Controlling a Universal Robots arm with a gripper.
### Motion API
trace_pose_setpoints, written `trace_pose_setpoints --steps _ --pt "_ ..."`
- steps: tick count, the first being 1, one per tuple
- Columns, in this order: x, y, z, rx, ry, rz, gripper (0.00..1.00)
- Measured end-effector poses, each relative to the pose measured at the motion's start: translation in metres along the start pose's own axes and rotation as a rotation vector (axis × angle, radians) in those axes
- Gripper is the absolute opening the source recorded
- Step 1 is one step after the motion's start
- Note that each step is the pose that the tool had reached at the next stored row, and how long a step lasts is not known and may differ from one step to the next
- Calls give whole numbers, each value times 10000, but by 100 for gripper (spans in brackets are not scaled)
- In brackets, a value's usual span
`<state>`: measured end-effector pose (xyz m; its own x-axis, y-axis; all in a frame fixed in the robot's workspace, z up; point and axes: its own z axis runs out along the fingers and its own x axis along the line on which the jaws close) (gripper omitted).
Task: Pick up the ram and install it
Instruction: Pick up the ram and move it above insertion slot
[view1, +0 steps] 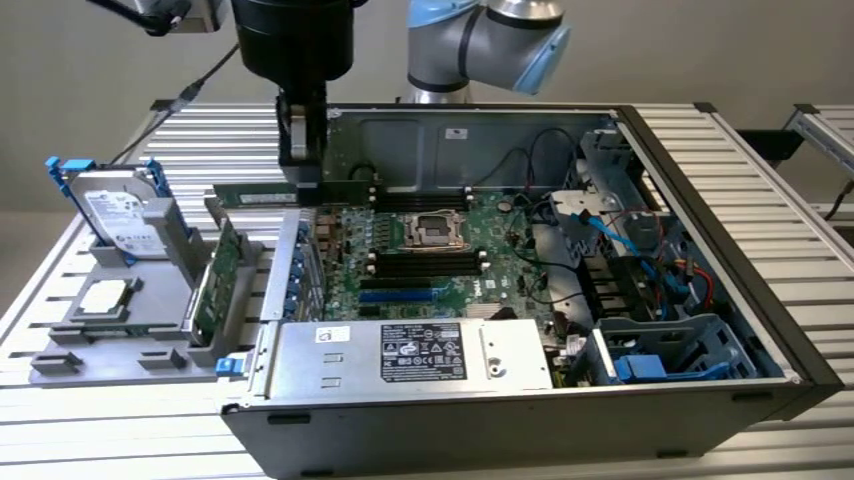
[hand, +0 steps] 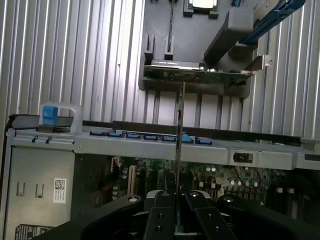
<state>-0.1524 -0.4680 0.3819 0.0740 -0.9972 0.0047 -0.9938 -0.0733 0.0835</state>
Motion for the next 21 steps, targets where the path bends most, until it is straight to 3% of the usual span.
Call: trace_pose_setpoints --steps 10,21 --pt "-94 -429 -23 29 44 4 14" --pt "-278 -863 8 153 244 20 14"
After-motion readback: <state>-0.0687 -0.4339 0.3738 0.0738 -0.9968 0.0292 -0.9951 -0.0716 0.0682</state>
